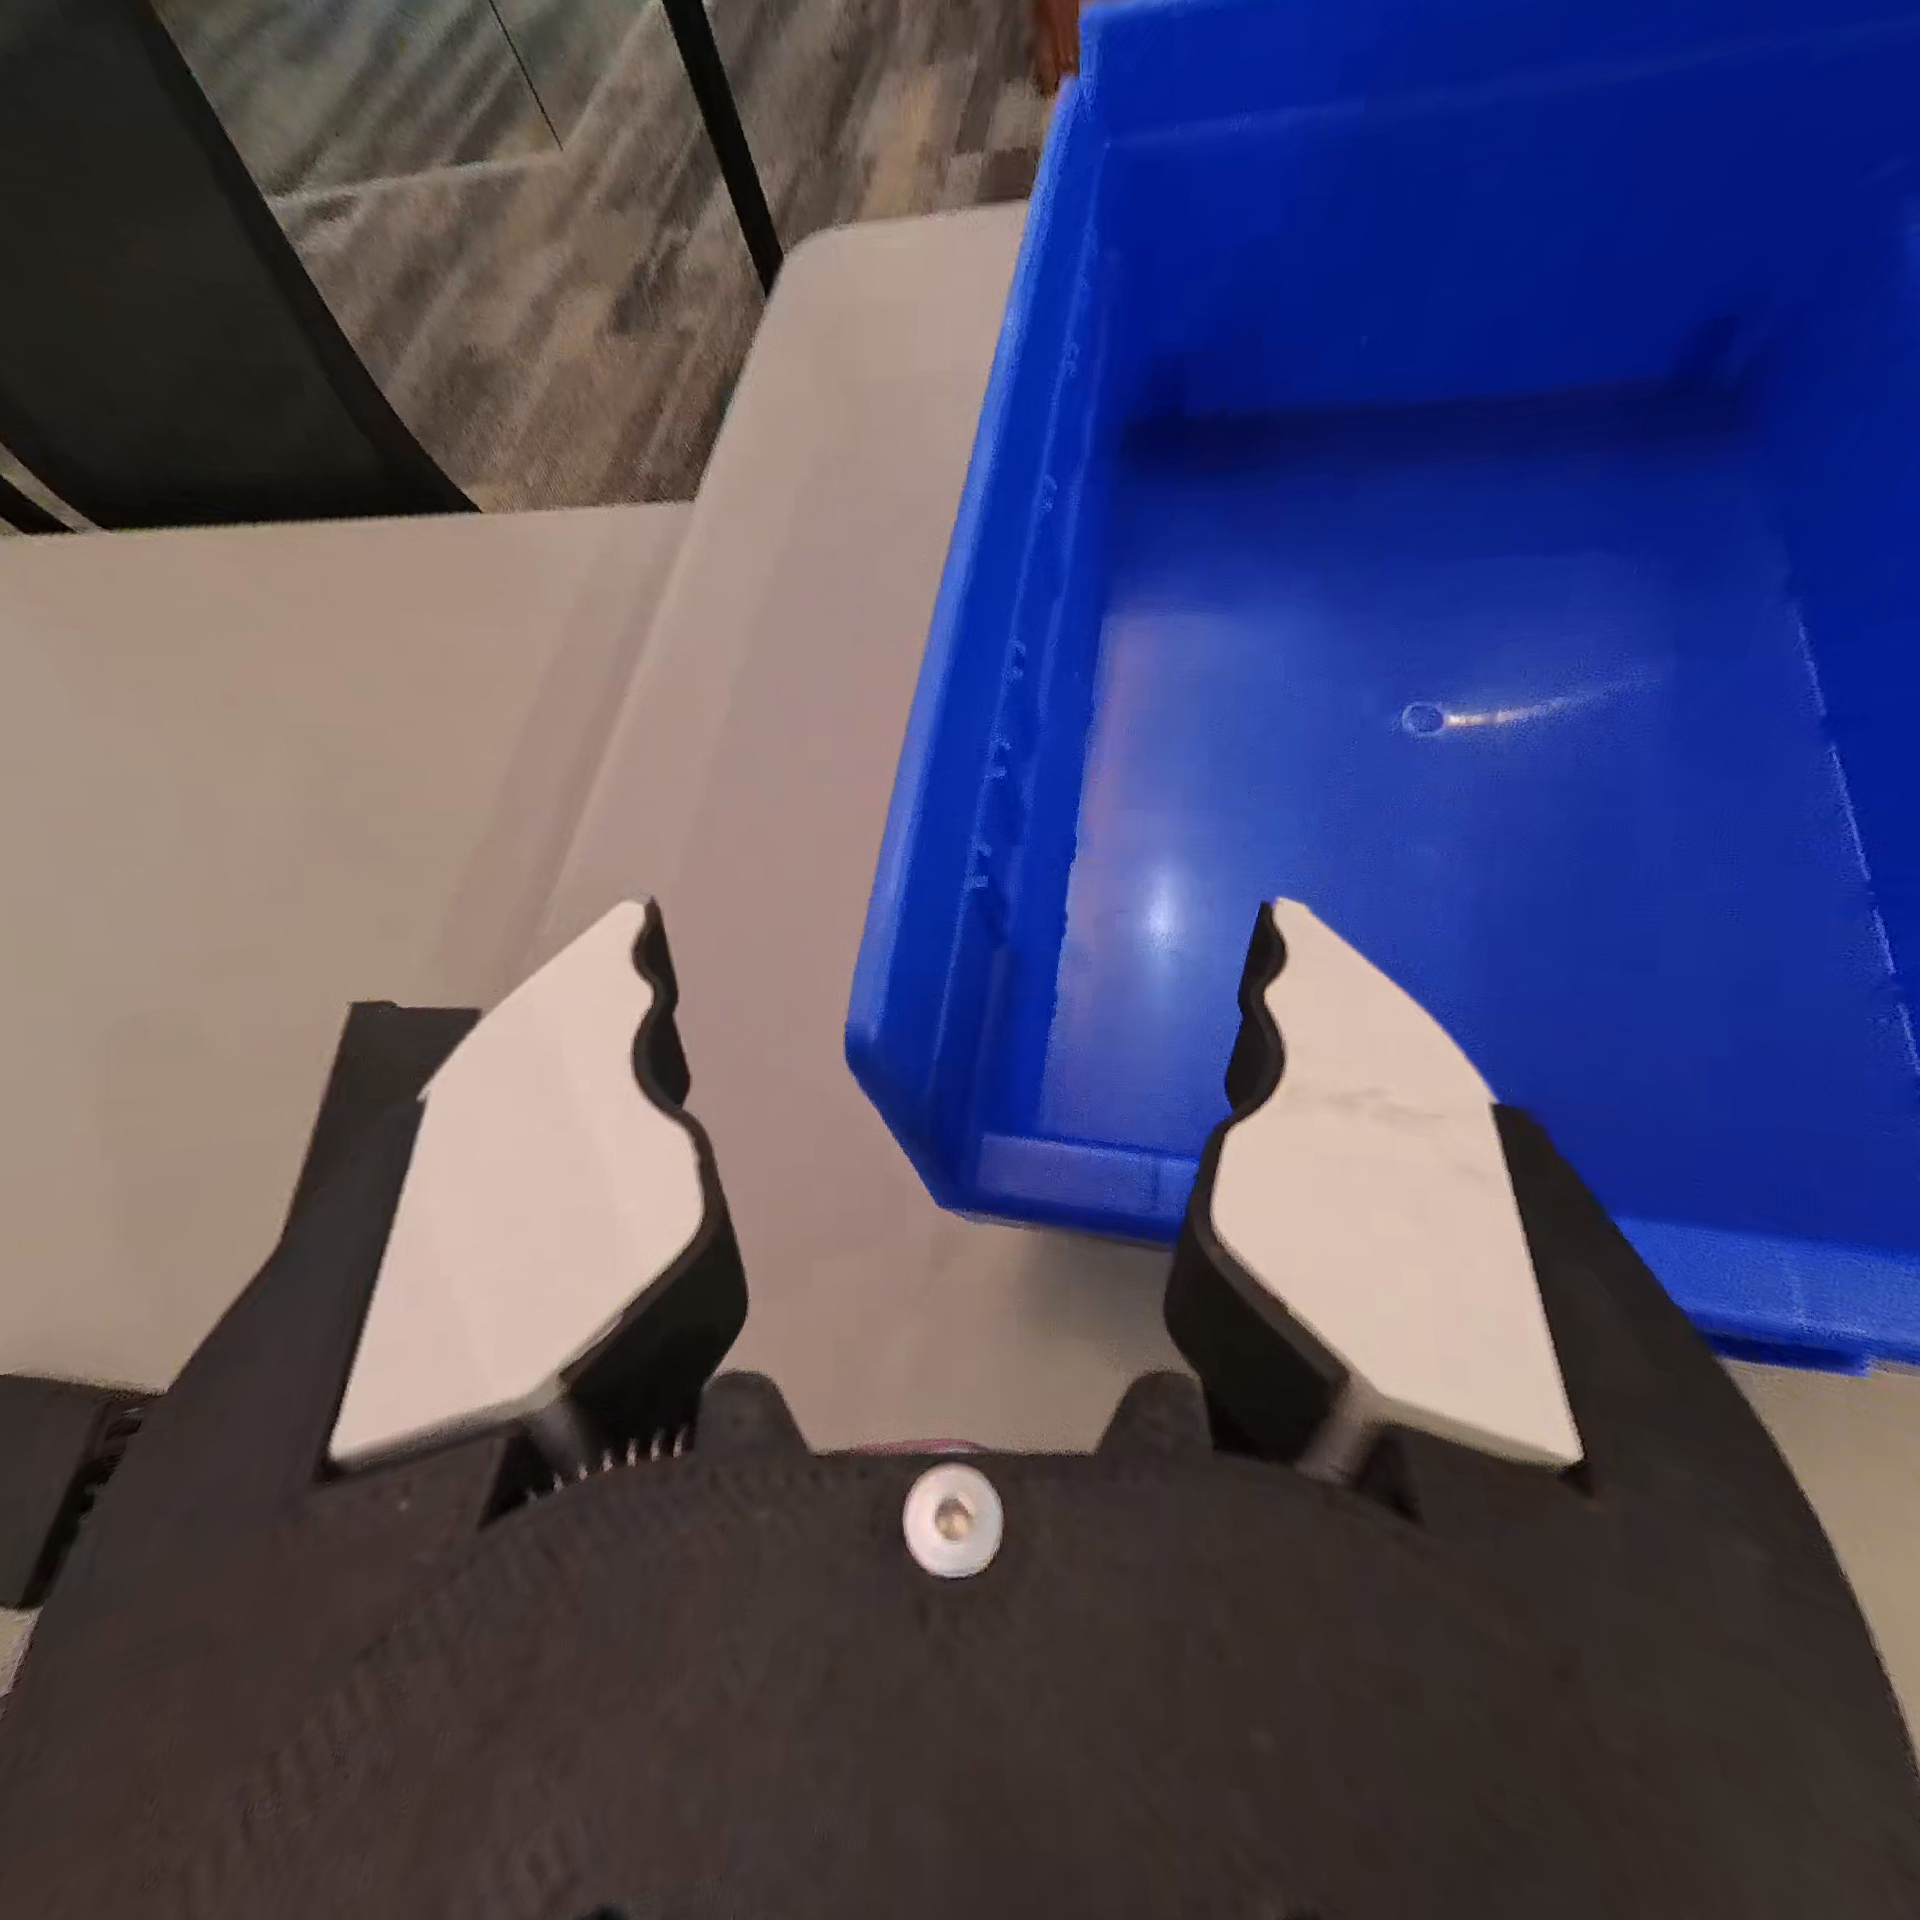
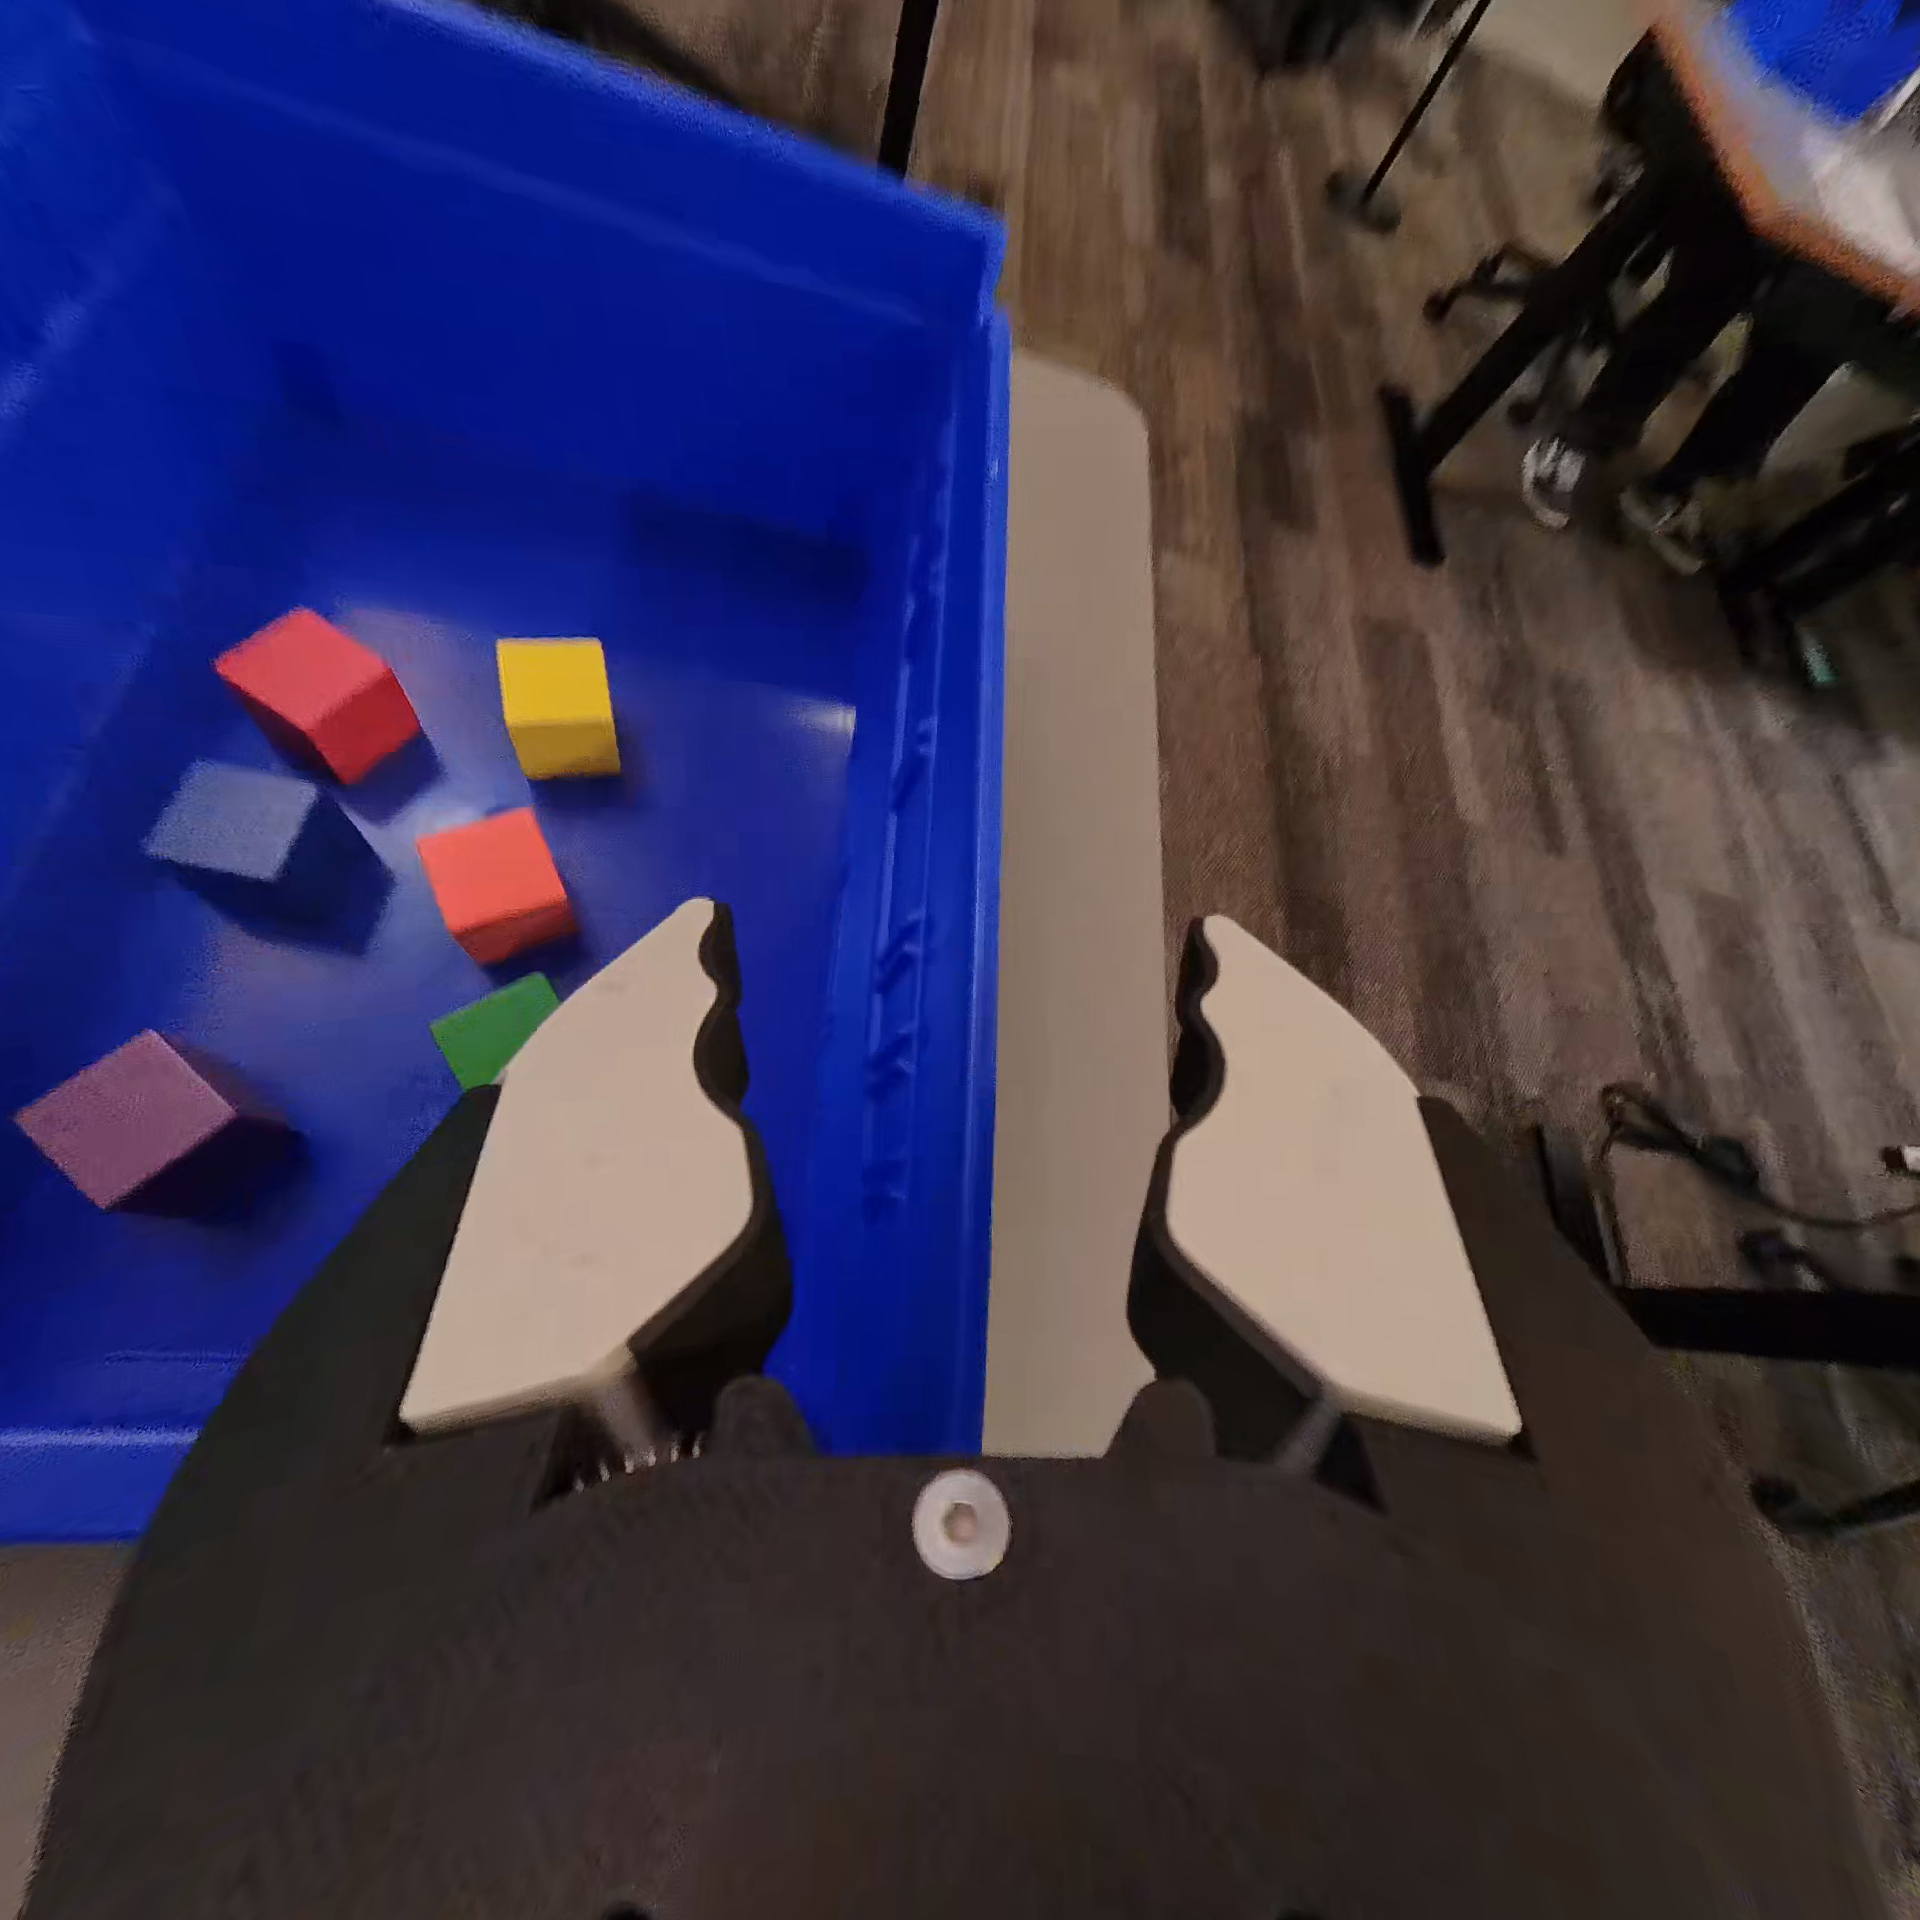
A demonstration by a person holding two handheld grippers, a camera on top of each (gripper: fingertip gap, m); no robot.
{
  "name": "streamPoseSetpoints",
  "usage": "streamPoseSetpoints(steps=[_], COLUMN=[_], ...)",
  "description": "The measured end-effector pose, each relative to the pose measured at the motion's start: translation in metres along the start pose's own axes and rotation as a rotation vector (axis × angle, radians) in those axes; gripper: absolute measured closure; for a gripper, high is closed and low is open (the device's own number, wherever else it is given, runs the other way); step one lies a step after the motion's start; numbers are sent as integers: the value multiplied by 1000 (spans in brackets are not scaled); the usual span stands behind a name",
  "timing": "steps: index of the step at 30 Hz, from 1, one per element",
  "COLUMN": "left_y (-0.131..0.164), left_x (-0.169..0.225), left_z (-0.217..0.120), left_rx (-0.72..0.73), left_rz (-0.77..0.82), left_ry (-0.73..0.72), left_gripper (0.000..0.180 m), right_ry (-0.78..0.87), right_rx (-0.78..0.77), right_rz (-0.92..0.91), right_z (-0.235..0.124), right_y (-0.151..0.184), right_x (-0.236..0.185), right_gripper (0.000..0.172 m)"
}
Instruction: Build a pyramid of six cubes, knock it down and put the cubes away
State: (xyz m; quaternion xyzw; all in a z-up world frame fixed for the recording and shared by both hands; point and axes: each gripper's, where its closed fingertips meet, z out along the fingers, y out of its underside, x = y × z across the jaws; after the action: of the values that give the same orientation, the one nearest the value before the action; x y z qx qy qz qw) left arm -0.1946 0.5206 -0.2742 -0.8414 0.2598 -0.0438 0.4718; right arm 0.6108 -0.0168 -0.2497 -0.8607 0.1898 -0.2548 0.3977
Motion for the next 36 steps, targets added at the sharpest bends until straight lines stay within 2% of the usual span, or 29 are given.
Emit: streamPoseSetpoints(steps=[2,4,5,8,12,16,26,32,36], left_y=[9,8,8,8,6,5,10,11,11], left_x=[4,6,7,13,11,10,12,13,14], left_z=[9,11,12,15,17,19,7,-5,-14], left_rx=[-46,-46,-52,-66,-69,-64,-35,-18,-13], left_rz=[-21,-60,-80,-139,-176,-152,-219,-224,-226], left_ry=[51,105,132,230,274,295,354,373,394], left_gripper=[85,109,120,146,176,177,175,175,175], right_ry=[-29,-64,-88,-114,-127,-214,-348,-428,-540], right_rx=[-54,-107,-124,-139,-162,-174,-214,-252,-260], right_rz=[-4,-1,3,11,23,84,87,11,-64], right_z=[9,15,17,18,16,13,5,-5,-12], right_y=[13,24,28,31,33,33,37,36,35], right_x=[-3,-7,-9,-10,-6,-10,-21,-37,-58], right_gripper=[100,110,121,129,155,164,165,164,165])
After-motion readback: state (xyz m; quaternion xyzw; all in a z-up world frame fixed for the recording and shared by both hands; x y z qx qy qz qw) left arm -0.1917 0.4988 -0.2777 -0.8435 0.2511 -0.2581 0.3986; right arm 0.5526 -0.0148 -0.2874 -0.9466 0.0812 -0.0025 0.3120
